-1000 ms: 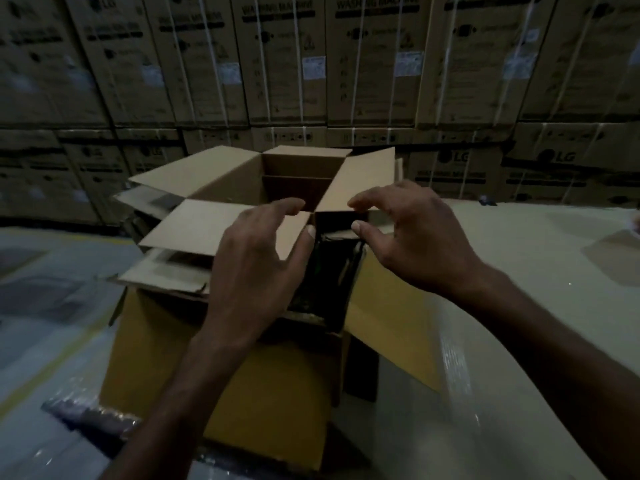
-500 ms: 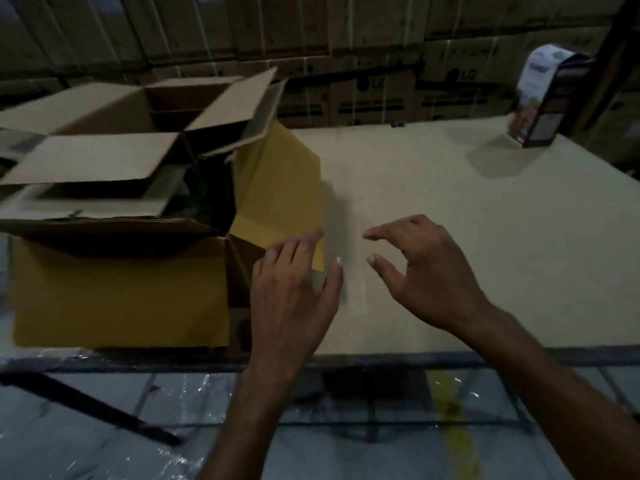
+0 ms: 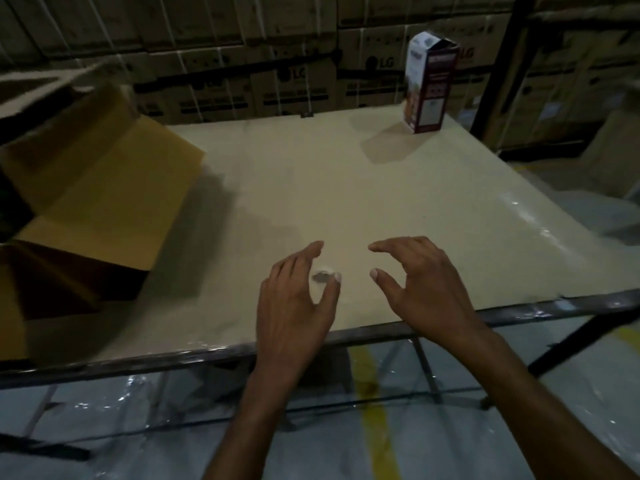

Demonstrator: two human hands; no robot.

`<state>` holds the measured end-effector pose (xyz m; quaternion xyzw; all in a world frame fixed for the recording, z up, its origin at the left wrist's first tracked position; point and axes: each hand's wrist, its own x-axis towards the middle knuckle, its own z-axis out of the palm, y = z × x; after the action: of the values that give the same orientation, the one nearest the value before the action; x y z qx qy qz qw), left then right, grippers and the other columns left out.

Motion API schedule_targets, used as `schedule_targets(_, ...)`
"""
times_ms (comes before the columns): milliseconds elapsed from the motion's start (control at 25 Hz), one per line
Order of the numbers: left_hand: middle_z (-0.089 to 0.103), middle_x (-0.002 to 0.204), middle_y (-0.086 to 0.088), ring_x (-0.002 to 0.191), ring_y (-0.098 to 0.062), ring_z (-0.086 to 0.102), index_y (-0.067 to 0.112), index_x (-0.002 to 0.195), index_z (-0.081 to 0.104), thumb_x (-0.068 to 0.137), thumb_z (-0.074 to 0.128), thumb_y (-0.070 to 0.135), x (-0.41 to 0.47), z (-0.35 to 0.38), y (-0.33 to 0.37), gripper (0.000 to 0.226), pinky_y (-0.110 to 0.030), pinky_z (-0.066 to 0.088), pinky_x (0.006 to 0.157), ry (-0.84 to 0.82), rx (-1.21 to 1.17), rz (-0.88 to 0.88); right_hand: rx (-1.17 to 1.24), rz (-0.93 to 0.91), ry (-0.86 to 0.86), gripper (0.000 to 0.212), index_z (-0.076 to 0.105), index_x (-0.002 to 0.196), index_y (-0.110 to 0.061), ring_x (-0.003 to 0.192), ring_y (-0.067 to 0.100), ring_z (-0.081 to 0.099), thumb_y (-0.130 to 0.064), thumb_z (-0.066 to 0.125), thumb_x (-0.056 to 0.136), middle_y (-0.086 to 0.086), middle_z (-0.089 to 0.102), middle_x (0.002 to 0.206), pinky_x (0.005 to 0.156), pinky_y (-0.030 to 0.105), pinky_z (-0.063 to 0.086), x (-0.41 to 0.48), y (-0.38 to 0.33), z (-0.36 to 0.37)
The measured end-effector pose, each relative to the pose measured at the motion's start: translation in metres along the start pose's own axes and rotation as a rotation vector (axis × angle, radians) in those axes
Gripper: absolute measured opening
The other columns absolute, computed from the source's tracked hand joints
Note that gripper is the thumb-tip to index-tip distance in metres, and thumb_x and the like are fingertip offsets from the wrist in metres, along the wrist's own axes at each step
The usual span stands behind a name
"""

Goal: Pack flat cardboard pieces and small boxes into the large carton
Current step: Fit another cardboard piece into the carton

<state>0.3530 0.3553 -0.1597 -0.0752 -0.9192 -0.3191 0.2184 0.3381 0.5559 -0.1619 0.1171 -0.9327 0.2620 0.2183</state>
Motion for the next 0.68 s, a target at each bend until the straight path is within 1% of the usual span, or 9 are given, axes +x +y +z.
schedule_targets(40, 0.061, 0.129, 0.018, 0.112, 0.003, 0.052, 0.035, 0.137, 0.053, 0.095, 0.063, 0.044, 0.001, 0.022, 0.02, 0.044, -0.026, 0.044, 0.092, -0.009, -0.069, -0.057, 0.051, 0.037, -0.017, 0.033, 0.068, 0.125, -0.028, 0.114, 0.014, 0.058, -0.029, 0.072, 0.092, -0.01, 0.068, 0.122, 0.094, 0.034, 0.047, -0.002, 0.027, -0.011)
schedule_targets(120, 0.061, 0.125, 0.025, 0.109, 0.003, 0.058, 0.041, 0.132, 0.054, 0.095, 0.063, 0.046, 0.006, 0.064, 0.06, 0.039, -0.032, 0.052, 0.09, -0.046, -0.18, -0.171, 0.151, 0.128, -0.07, 0.031, 0.068, 0.123, -0.031, 0.112, 0.01, 0.059, -0.03, 0.072, 0.092, -0.013, 0.068, 0.12, 0.096, 0.033, 0.049, -0.004, 0.079, -0.034)
schedule_targets(200, 0.064, 0.118, 0.027, 0.105, 0.004, 0.062, 0.044, 0.126, 0.056, 0.093, 0.064, 0.047, 0.014, 0.101, 0.096, 0.034, -0.039, 0.056, 0.088, -0.083, -0.28, -0.254, 0.25, 0.203, -0.103, 0.03, 0.069, 0.121, -0.033, 0.11, 0.005, 0.061, -0.029, 0.074, 0.091, -0.017, 0.068, 0.116, 0.096, 0.036, 0.052, -0.003, 0.126, -0.055)
schedule_targets(240, 0.066, 0.114, 0.027, 0.102, 0.004, 0.064, 0.044, 0.123, 0.058, 0.092, 0.064, 0.046, 0.019, 0.116, 0.109, 0.031, -0.04, 0.057, 0.086, -0.092, -0.314, -0.275, 0.281, 0.226, -0.103, 0.03, 0.069, 0.12, -0.033, 0.108, 0.002, 0.062, -0.028, 0.074, 0.091, -0.019, 0.068, 0.115, 0.095, 0.036, 0.054, 0.0, 0.145, -0.062)
schedule_targets(360, 0.067, 0.113, 0.025, 0.1, 0.004, 0.064, 0.042, 0.122, 0.06, 0.093, 0.063, 0.046, 0.046, 0.16, 0.137, 0.03, -0.039, 0.059, 0.084, -0.096, -0.291, -0.293, 0.322, 0.267, -0.089, 0.029, 0.07, 0.119, -0.032, 0.107, 0.0, 0.063, -0.026, 0.075, 0.091, -0.02, 0.069, 0.114, 0.093, 0.036, 0.055, 0.016, 0.197, -0.073)
schedule_targets(480, 0.066, 0.115, 0.024, 0.101, 0.002, 0.065, 0.041, 0.124, 0.059, 0.093, 0.062, 0.047, 0.078, 0.21, 0.156, 0.032, -0.037, 0.057, 0.086, -0.111, -0.248, -0.262, 0.293, 0.288, -0.08, 0.03, 0.07, 0.12, -0.032, 0.107, 0.001, 0.062, -0.027, 0.075, 0.09, -0.019, 0.069, 0.115, 0.094, 0.037, 0.054, 0.035, 0.245, -0.079)
schedule_targets(600, 0.067, 0.114, 0.022, 0.098, 0.0, 0.066, 0.038, 0.124, 0.061, 0.092, 0.064, 0.045, 0.109, 0.263, 0.173, 0.033, -0.039, 0.058, 0.085, -0.172, -0.291, -0.282, 0.241, 0.302, -0.095, 0.032, 0.069, 0.122, -0.031, 0.11, 0.005, 0.06, -0.027, 0.074, 0.091, -0.017, 0.067, 0.118, 0.097, 0.037, 0.052, 0.054, 0.29, -0.09)
schedule_targets(680, 0.067, 0.113, 0.022, 0.098, 0.001, 0.066, 0.038, 0.123, 0.061, 0.092, 0.065, 0.043, 0.124, 0.292, 0.19, 0.032, -0.04, 0.057, 0.086, -0.181, -0.314, -0.304, 0.215, 0.298, -0.114, 0.032, 0.069, 0.123, -0.032, 0.112, 0.006, 0.058, -0.028, 0.073, 0.092, -0.016, 0.066, 0.119, 0.097, 0.038, 0.052, 0.067, 0.32, -0.1)
